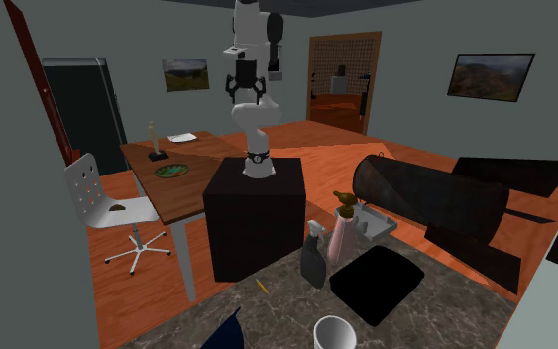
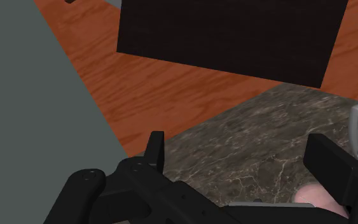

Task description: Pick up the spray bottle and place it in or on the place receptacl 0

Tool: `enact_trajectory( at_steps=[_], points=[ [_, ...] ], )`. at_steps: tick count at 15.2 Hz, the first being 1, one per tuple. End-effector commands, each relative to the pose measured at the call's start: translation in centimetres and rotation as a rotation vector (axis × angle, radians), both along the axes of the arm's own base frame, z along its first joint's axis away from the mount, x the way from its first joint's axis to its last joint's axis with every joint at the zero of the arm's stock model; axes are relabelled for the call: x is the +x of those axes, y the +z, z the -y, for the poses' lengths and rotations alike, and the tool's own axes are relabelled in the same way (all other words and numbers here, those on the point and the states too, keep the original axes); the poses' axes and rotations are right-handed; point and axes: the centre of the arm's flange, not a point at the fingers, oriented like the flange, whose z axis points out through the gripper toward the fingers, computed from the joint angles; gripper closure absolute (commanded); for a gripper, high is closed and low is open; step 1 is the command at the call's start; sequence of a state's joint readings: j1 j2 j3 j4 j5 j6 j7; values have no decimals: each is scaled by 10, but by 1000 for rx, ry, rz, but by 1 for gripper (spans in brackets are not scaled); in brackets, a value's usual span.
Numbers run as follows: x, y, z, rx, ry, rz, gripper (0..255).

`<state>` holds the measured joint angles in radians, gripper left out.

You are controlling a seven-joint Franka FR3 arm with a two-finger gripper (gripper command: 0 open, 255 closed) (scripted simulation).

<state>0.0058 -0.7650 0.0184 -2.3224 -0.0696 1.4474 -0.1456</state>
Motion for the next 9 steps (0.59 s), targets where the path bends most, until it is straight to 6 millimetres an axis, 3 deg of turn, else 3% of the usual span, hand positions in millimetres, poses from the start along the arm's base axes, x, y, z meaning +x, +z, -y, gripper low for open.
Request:
enact_trajectory(
  at_steps=[1, 9],
  points=[
    [0, 0, 0, 0, 0, 0, 0],
    [70, -64, -31, 35, 59, 26, 0]
  ],
)
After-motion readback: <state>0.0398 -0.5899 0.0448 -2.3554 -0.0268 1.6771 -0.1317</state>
